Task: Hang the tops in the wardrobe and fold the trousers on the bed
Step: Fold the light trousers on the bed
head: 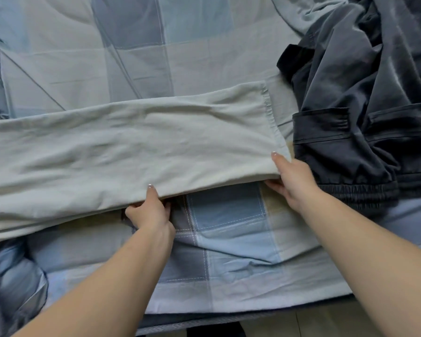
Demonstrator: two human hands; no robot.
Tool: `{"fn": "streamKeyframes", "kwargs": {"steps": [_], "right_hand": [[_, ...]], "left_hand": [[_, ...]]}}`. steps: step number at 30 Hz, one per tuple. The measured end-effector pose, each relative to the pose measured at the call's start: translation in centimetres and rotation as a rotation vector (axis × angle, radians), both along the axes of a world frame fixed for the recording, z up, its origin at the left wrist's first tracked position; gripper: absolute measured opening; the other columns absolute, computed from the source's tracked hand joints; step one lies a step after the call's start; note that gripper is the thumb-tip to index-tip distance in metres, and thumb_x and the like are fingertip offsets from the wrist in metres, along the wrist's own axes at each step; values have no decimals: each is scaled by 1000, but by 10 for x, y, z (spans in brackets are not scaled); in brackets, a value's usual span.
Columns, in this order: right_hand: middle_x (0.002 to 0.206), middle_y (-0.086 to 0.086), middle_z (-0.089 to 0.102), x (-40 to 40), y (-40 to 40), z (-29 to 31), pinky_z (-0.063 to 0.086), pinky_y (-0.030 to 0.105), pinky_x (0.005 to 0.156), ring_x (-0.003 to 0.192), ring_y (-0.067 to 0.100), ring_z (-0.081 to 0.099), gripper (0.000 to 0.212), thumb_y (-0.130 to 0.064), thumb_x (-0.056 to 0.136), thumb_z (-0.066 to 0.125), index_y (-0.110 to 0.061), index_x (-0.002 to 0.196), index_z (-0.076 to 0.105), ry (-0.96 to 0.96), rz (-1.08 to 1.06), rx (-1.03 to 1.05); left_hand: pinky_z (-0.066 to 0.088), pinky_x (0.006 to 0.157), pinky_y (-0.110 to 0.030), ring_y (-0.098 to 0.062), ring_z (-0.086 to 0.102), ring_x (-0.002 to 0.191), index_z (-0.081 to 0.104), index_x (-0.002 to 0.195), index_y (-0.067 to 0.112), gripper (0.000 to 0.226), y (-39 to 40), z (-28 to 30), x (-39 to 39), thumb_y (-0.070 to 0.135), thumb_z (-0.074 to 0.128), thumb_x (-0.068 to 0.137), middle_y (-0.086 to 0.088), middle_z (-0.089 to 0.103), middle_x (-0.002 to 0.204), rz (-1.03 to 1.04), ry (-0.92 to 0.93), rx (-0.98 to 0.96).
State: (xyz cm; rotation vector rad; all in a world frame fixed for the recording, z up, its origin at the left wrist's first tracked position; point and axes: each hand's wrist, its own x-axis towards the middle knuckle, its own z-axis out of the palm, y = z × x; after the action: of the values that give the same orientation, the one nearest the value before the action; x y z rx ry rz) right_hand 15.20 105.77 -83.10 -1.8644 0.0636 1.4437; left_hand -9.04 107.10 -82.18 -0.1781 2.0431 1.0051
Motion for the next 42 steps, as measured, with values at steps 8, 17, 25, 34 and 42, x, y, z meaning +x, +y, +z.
{"fn": "streamKeyframes", "kwargs": {"steps": [8, 17, 25, 34, 42], "right_hand": [[113, 0, 65, -9, -23, 0, 56, 40, 77, 103, 20, 62, 14, -24, 90, 63, -25, 104, 60, 162, -180, 38], [143, -8, 27, -115, -39, 6, 52, 23, 62, 103, 5, 49, 60, -35, 91, 60, -25, 145, 34, -347, 7, 44], [90, -2, 60, -272, -35, 17, 47, 24, 62, 70, 10, 54, 25, -26, 95, 54, -26, 120, 53, 84, 282, -22], [83, -7, 59, -488, 24, 58, 38, 20, 53, 63, 7, 53, 11, -28, 93, 57, -22, 84, 55, 231, 602, 118], [72, -2, 59, -620, 36, 79, 31, 10, 33, 46, 1, 58, 15, -22, 89, 65, -16, 83, 53, 532, 432, 45]], "left_hand": [[51, 91, -35, -12, 60, 85, 51, 84, 14, 13, -13, 9, -39, 12, 58, 94, 1, 58, 90, -111, -238, -33], [47, 91, -33, -18, 59, 108, 51, 87, 17, 12, -16, 20, -120, 9, 54, 96, -2, 62, 104, -200, -345, 15], [47, 91, -34, -17, 59, 107, 39, 141, 16, 48, -28, 39, -217, 1, 50, 96, -1, 58, 111, -326, -310, 33], [50, 67, -19, -5, 63, 76, 58, 98, 22, 15, -42, 89, -367, 8, 54, 95, 5, 69, 91, -455, -295, 76], [50, 67, -23, -7, 60, 76, 58, 91, 20, 15, -37, 97, -502, 8, 52, 96, 3, 65, 84, -252, -232, 114]]}}
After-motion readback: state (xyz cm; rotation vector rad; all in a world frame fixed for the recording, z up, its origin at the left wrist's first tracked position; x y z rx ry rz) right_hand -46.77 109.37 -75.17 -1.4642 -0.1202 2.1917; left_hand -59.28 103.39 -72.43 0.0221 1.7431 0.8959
